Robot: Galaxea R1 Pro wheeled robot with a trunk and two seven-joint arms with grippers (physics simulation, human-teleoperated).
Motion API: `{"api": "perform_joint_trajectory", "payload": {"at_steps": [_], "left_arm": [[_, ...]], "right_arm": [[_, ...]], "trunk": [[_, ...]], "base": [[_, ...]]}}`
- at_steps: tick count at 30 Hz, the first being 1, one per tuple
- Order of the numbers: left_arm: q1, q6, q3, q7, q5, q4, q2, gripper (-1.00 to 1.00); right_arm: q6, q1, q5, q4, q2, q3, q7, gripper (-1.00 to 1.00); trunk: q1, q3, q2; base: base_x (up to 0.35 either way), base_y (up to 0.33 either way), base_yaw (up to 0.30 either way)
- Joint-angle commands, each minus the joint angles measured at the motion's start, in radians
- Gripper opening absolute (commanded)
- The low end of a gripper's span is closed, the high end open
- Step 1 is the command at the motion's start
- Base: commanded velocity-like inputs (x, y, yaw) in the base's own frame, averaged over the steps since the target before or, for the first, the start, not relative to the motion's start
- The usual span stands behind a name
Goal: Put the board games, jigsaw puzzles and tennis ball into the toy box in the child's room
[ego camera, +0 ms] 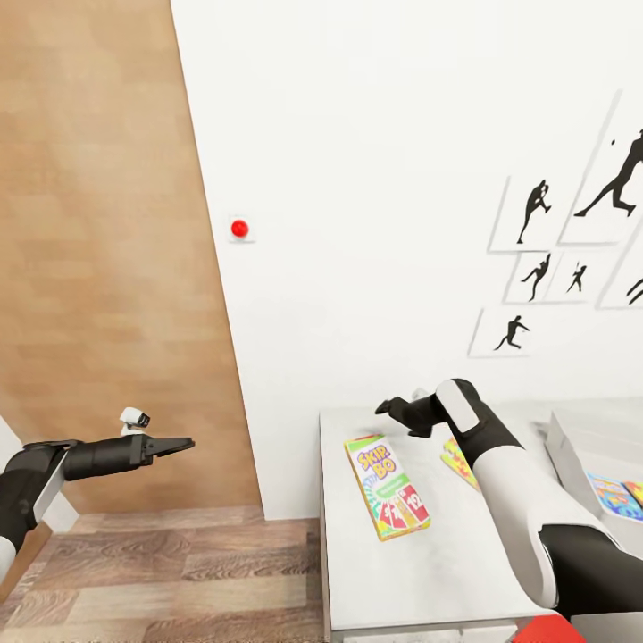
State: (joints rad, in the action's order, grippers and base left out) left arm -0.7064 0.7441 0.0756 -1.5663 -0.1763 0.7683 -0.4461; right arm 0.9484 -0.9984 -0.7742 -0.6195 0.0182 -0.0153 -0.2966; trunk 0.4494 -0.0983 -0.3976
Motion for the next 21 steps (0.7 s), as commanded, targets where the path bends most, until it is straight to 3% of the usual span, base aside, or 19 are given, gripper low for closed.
{"api": "perform_joint_trajectory", "payload": {"at_steps": [1,5,11,21], "left_arm": [[-0.001,0.011,0.0,-0.003,0.0,0.0,0.0,1.0],[-0.001,0.011,-0.001,-0.003,0.0,0.0,0.0,1.0],[-0.001,0.011,-0.003,-0.003,0.0,0.0,0.001,1.0],[-0.001,0.011,-0.005,-0.002,0.001,0.0,0.001,1.0]], "right_arm": [[0.003,-0.001,-0.002,-0.001,0.0,0.0,-0.01,1.0],[0.004,-0.003,0.073,0.001,0.0,0.002,-0.011,1.0],[0.004,-0.003,0.127,0.005,0.0,0.003,-0.01,1.0],[0.002,-0.003,0.141,0.01,0.0,0.006,-0.008,1.0]], "trunk": [[0.001,-0.004,-0.002],[0.001,-0.011,-0.002],[0.001,-0.02,-0.002],[0.001,-0.037,-0.002]], "base": [[0.0,0.0,0.0],[0.0,0.0,0.0],[0.0,0.0,0.0],[0.0,0.0,0.0]]}}
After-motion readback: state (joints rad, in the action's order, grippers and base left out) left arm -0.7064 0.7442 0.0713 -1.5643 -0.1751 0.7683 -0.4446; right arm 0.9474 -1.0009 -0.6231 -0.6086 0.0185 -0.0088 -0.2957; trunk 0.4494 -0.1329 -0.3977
